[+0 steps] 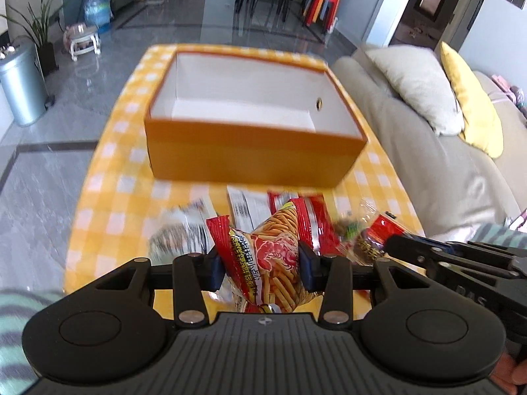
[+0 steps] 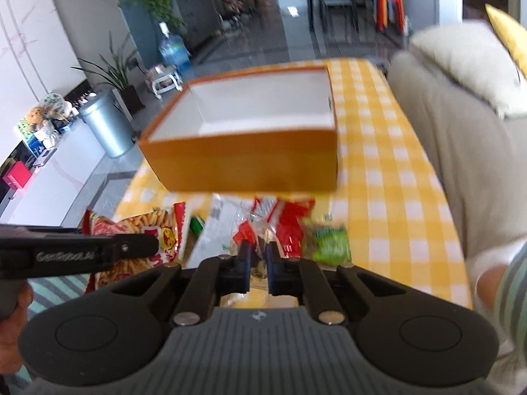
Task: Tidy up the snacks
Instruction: 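Carry both bags over the orange box and open both grippers to drop them, then withdraw both open grippers from the box back over the snack pile, then lower the right gripper onto the red chocolate bar and close it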
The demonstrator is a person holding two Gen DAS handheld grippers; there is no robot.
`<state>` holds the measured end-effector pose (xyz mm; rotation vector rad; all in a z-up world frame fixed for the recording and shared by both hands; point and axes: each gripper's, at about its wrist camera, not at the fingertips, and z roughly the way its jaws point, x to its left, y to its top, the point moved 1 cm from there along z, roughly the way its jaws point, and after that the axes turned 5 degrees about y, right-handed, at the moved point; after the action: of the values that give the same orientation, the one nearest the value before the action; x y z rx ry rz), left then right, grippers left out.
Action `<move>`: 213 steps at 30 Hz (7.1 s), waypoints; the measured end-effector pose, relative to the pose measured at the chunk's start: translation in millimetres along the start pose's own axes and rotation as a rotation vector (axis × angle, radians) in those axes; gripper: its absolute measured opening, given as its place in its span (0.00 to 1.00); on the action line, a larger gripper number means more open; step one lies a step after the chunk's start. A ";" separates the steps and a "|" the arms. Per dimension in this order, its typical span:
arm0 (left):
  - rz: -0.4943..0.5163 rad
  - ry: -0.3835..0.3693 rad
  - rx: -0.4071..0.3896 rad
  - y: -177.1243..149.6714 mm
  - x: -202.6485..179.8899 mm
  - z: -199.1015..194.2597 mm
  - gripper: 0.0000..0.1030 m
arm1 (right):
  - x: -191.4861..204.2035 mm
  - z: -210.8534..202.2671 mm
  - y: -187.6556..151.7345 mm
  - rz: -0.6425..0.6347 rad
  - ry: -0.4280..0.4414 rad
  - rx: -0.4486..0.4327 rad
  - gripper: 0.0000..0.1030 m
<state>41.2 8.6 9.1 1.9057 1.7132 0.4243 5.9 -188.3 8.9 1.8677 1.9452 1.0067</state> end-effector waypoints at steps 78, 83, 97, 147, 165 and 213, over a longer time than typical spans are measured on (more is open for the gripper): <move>0.284 0.305 0.112 136.7 12.3 161.4 0.61 | -19.1 204.1 139.0 0.078 -0.010 0.148 0.29; 0.255 0.303 0.047 138.8 10.3 135.6 0.67 | -17.4 186.0 140.1 0.070 -0.019 0.107 0.44; 0.155 0.302 -0.191 130.5 8.3 34.9 0.71 | 8.7 99.8 146.7 0.006 0.018 -0.090 0.63; 0.019 0.063 0.236 -45.3 -15.2 54.2 0.85 | -49.1 50.3 -40.4 0.042 -0.137 0.329 0.79; -0.072 0.179 0.370 -61.8 -23.3 118.4 0.85 | -71.2 106.1 -52.7 0.015 -0.222 0.484 0.69; -0.178 0.327 0.316 -54.1 -7.9 133.6 1.00 | -20.9 118.2 -51.1 -0.007 -0.129 0.458 0.54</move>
<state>71.4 -20.6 -129.0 1.9547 2.2585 0.4355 42.9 -169.7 -114.8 2.0861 2.2366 0.4445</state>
